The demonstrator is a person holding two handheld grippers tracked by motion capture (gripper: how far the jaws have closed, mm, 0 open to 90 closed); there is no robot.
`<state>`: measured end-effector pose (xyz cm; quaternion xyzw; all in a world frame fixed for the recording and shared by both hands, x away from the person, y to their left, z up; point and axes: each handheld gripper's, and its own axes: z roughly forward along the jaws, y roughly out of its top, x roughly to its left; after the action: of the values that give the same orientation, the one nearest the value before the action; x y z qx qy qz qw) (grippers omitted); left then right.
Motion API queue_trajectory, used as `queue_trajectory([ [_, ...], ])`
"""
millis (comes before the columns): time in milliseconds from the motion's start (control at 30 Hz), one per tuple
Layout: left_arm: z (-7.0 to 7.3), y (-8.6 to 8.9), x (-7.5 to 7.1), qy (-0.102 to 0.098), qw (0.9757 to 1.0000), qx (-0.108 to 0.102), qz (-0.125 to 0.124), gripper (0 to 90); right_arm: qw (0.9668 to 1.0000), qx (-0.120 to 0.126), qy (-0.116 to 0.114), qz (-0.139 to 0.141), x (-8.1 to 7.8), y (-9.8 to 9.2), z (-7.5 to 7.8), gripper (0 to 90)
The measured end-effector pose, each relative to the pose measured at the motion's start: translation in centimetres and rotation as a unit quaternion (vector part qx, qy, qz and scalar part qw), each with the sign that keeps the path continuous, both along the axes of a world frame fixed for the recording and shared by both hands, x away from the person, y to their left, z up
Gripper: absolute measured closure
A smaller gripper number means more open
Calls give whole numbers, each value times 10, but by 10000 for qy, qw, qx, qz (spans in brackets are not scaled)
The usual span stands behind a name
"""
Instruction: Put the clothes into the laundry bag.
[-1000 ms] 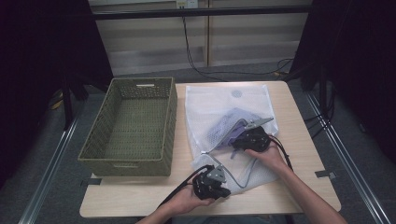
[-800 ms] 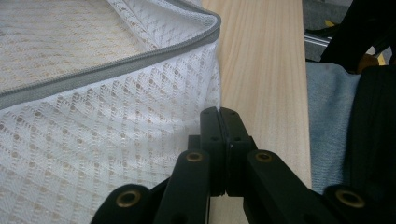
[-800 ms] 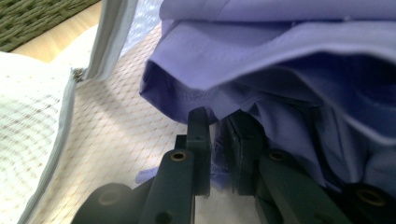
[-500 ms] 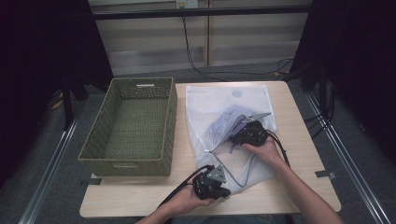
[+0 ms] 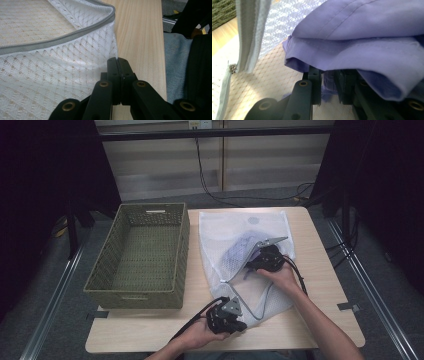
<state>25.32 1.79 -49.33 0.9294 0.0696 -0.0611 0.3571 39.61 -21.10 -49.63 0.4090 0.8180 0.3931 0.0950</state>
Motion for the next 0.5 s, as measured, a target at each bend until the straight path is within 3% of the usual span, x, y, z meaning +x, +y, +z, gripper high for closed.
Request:
queue_trajectory([
  [233,0,0,0,3,10000,0,1,896,9996,-53,-89,-244,5,0,1,767],
  [500,0,0,0,7,10000,-5,-2,896,9993,-67,-137,-333,12,-1,1,782],
])
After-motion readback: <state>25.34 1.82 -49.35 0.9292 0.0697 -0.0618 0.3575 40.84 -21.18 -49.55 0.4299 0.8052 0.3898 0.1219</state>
